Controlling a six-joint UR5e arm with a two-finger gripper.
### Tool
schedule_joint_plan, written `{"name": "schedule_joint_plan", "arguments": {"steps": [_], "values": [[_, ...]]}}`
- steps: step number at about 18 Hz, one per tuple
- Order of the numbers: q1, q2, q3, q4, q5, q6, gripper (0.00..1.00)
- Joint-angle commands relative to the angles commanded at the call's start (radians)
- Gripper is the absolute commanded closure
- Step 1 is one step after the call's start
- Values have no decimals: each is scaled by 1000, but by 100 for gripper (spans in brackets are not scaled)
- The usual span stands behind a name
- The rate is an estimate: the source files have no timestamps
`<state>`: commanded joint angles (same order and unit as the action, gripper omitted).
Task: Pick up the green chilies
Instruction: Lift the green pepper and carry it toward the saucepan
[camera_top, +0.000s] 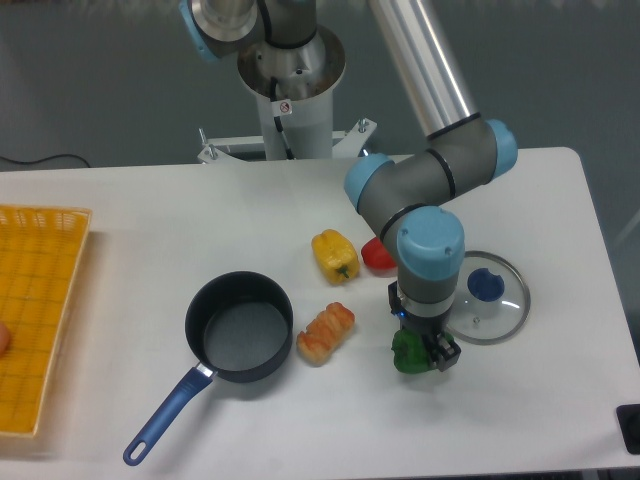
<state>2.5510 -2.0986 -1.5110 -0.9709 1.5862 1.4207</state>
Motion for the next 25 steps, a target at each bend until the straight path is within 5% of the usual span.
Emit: {"name": "schedule_joint_plan", "arguments": {"steps": [8,16,25], "values": [[-5,81,0,-110,-61,-134,51],[-84,133,-2,-201,-115,-425,51],[-176,196,-8,-288,-111,-482,51]]}}
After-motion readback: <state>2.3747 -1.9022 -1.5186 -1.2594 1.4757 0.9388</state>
